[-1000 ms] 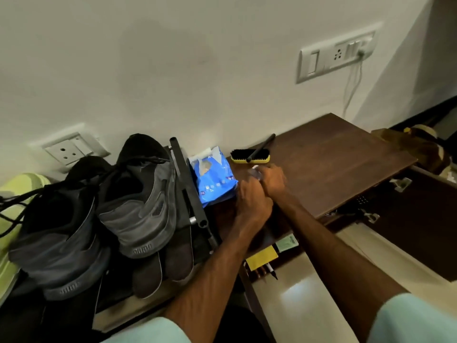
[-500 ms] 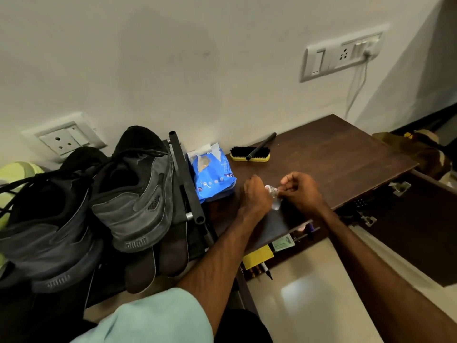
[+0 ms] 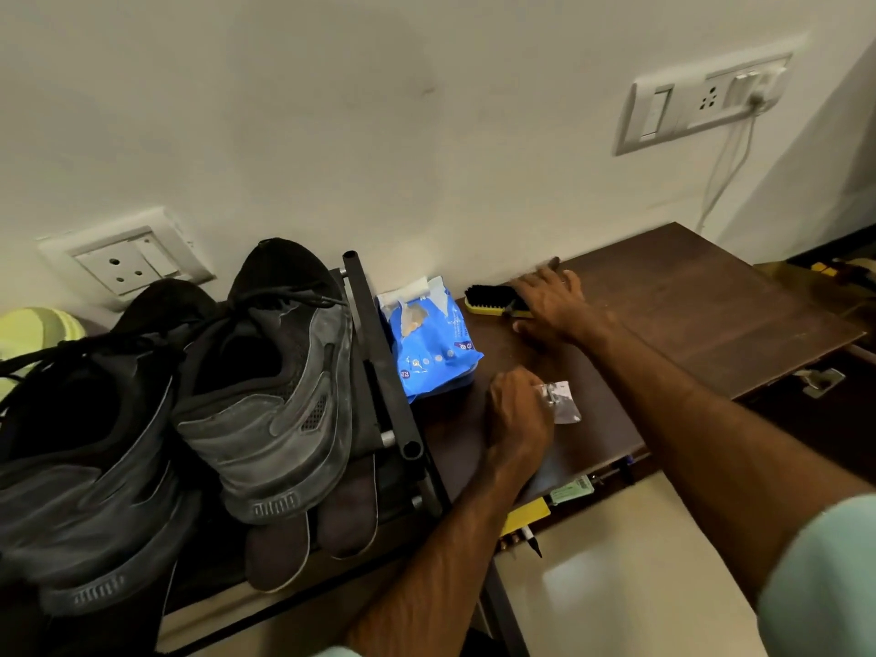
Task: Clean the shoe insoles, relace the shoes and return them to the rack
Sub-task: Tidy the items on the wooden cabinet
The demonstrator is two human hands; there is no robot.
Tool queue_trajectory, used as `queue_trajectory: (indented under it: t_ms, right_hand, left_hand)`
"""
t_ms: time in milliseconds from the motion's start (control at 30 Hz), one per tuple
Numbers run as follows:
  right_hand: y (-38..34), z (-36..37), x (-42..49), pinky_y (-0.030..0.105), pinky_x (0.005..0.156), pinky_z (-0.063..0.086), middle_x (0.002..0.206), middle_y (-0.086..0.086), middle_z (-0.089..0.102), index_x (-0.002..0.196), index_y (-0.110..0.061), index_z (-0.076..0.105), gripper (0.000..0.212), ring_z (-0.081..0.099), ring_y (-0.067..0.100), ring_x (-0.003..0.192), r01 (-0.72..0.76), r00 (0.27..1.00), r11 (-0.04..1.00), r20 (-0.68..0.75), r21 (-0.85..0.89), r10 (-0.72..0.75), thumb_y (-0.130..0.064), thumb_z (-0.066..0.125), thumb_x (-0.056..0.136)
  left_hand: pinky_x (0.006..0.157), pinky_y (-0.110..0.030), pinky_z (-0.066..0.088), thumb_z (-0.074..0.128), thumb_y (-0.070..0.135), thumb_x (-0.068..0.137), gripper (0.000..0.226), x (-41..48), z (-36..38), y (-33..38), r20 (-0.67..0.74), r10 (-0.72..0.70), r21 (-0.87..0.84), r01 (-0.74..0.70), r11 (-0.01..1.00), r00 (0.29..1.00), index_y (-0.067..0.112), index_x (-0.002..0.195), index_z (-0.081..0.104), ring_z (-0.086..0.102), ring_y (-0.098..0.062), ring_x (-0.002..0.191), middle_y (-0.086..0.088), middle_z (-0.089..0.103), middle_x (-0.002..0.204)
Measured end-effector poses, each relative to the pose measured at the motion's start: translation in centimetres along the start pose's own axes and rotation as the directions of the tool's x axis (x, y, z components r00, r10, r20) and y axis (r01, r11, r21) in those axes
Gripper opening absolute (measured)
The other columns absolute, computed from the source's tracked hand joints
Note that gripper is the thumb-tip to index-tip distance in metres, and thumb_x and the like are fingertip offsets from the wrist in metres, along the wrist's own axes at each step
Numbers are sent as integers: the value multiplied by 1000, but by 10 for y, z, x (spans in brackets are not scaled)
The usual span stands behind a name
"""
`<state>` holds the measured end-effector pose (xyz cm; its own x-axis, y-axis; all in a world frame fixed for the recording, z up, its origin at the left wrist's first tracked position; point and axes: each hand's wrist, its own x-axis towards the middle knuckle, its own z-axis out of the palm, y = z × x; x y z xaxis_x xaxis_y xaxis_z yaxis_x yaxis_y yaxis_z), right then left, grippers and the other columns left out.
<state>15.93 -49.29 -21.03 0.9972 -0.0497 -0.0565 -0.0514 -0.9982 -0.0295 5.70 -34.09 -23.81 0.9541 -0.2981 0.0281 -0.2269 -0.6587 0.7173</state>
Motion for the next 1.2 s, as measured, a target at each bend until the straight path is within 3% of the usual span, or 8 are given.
queue_trajectory:
  t_ms: [400, 600, 700, 833, 900, 1000, 1133, 1200]
  right_hand:
    - [-2, 20, -72, 56, 105, 44, 141, 23, 43, 150, 5, 28, 57, 43, 39, 128, -96, 995, 968, -44, -233, 88, -33, 37, 108]
    - [1, 11, -128, 43, 103, 43, 137, 30, 47, 142, 15, 34, 48, 51, 36, 115, -116, 993, 993, -24, -16, 116, -16, 32, 106]
    - [5, 6, -156, 38, 97, 40, 128, 23, 53, 132, 3, 43, 35, 52, 34, 110, -189, 977, 949, -48, 254, 207, -18, 42, 104]
    - [18, 4, -227, 46, 92, 47, 121, 23, 60, 133, -1, 46, 35, 57, 41, 110, -335, 880, 710, -64, 619, 471, -21, 49, 105]
    - [20, 16, -272, 41, 82, 48, 111, 15, 63, 128, -4, 51, 30, 61, 34, 102, -340, 821, 564, -54, 752, 568, -25, 48, 107]
    - [28, 50, -326, 34, 71, 39, 98, 8, 62, 117, -9, 55, 22, 60, 26, 88, -352, 745, 354, 30, 866, 666, -27, 48, 108]
    - [40, 121, -360, 30, 58, 38, 76, 4, 60, 95, -6, 62, 32, 54, 19, 67, -485, 660, 115, 277, 867, 699, -36, 54, 105]
    - [41, 150, -365, 29, 57, 38, 64, 2, 59, 80, -6, 66, 38, 53, 18, 59, -552, 628, 62, 366, 832, 687, -36, 61, 102]
  left_hand:
    - [95, -31, 41, 54, 8, 96, 19, -6, -7, 14, -2, -80, -25, 80, 997, 997, 4, 108, 69, 60, -27, 115, -14, 69, 117]
    - [99, -35, 41, 52, 6, 96, 23, -26, -14, 19, -20, -179, -46, 178, 983, 984, 3, 107, 71, 60, -31, 117, -15, 70, 118]
    - [91, -36, 52, 59, 6, 91, 18, -30, -14, 19, -11, -269, -187, 262, 947, 963, 10, 83, 74, 70, -31, 98, -14, 76, 100]
    - [52, -38, 61, 62, 0, 90, 34, -51, 0, 39, 128, -342, -398, 364, 842, 931, 12, 59, 61, 67, -23, 48, -8, 66, 56]
    - [54, -41, 61, 63, -3, 91, 38, -70, 13, 54, 249, -346, -415, 423, 806, 905, 8, 55, 60, 62, -17, 40, -4, 59, 44]
    - [56, -47, 62, 74, -5, 85, 10, -102, 54, 64, 420, -398, -392, 558, 731, 816, -6, 78, 67, 72, -26, 60, -17, 72, 74]
    - [70, -51, 63, 92, -4, 47, 74, -119, 152, 7, 549, -509, -235, 707, 667, 663, -8, 115, 63, 74, -36, 85, -26, 71, 103]
    - [70, -47, 64, 93, 4, 50, 90, -123, 170, -10, 576, -586, -194, 792, 578, 569, -5, 131, 54, 73, -39, 89, -27, 70, 110]
